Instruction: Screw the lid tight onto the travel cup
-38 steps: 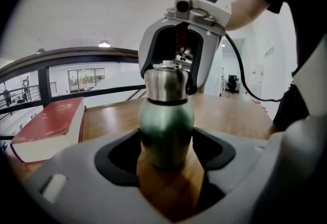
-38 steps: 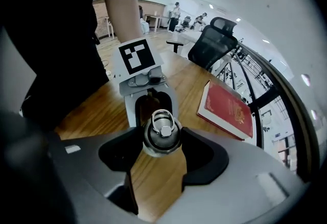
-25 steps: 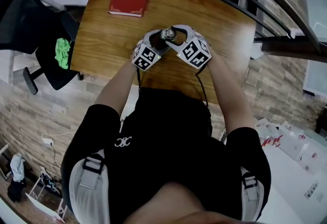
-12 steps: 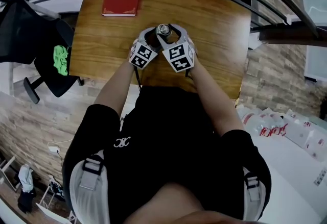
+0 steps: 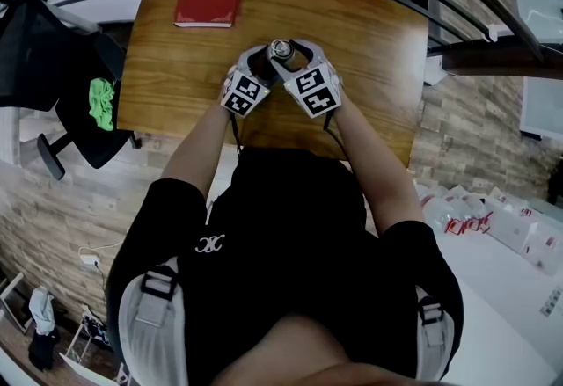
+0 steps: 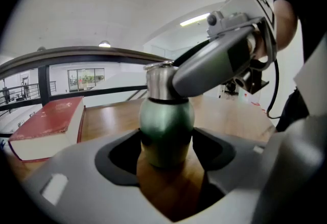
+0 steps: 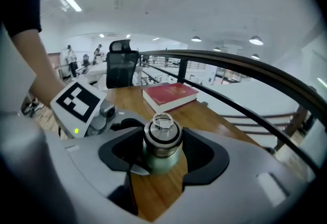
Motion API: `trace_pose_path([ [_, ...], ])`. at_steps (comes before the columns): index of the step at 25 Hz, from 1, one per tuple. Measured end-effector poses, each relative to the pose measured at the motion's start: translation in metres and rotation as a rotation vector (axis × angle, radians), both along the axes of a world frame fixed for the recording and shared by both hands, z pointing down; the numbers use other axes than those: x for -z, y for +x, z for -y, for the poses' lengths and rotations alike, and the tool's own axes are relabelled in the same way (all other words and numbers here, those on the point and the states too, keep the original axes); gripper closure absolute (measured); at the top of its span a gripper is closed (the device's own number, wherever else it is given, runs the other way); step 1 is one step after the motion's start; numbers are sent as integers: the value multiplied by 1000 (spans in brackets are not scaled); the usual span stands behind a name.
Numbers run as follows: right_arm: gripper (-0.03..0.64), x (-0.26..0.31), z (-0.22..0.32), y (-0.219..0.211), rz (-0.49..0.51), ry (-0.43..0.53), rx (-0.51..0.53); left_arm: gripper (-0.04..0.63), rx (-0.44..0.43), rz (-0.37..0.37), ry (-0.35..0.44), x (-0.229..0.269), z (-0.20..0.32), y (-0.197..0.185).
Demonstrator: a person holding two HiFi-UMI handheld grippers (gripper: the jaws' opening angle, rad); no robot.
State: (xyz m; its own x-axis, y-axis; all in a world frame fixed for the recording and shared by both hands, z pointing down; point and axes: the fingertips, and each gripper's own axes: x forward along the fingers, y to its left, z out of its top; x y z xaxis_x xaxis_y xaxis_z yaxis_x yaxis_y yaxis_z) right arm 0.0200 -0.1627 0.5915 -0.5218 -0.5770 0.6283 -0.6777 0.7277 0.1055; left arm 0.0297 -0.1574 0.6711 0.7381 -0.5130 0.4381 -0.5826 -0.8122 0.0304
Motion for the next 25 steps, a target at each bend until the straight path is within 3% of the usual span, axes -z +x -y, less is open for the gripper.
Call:
trace_pose_path([
  [9, 370, 14, -5, 13, -254, -62, 528, 229, -8, 15, -6, 0, 0, 2],
  [16, 370, 16, -22, -8, -598, -37, 996, 229, -6, 26, -15, 0, 1, -1],
  [20, 371, 4, -20, -15, -683, -77, 1068, 230, -6, 27, -14, 0, 2, 1],
  [25, 373, -3, -17, -18, -650, -133, 1061, 230, -5, 31, -16, 1, 2, -2],
])
